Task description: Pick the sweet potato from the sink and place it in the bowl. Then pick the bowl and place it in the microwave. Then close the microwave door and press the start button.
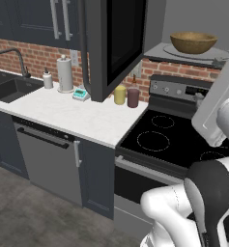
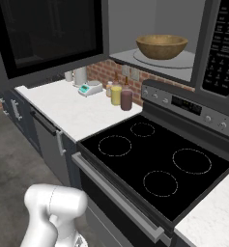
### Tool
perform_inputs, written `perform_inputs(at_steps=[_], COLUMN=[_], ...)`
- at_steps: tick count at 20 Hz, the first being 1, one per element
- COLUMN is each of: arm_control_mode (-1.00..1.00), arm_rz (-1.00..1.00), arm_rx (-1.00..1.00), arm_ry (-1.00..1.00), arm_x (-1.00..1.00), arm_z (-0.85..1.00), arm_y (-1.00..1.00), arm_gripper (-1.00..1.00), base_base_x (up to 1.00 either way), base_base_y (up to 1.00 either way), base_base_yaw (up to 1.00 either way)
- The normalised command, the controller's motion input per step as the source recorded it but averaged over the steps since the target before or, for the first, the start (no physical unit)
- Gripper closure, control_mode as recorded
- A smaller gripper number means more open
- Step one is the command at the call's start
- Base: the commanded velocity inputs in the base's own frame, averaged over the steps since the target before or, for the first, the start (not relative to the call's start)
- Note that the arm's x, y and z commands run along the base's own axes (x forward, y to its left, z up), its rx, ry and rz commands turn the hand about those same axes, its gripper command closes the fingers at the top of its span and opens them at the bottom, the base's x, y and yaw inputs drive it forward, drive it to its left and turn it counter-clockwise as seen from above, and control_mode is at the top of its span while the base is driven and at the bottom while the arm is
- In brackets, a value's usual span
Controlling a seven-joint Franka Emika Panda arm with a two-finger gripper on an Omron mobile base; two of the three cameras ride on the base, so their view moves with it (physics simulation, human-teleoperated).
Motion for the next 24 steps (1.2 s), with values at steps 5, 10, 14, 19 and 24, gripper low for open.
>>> perform_inputs(at_steps=[5,10,14,19,24], arm_control_mode=[-1.0,-1.0,-1.0,-1.0,-1.0], arm_rz=[0.0,0.0,0.0,0.0,0.0], arm_rx=[0.0,0.0,0.0,0.02,0.03], arm_ry=[0.0,0.0,0.0,-0.01,-0.01], arm_x=[-0.21,-0.07,0.0,0.0,0.0], arm_z=[-0.08,-0.19,-0.28,-0.31,-0.33], arm_y=[0.56,0.71,0.67,0.54,0.46], arm_gripper=[-1.0,-1.0,-1.0,-1.0,-1.0], base_base_x=[0.0,0.0,0.0,0.0,0.0], base_base_y=[0.0,0.0,0.0,0.0,0.0], base_base_yaw=[0.0,0.0,0.0,0.0,0.0])
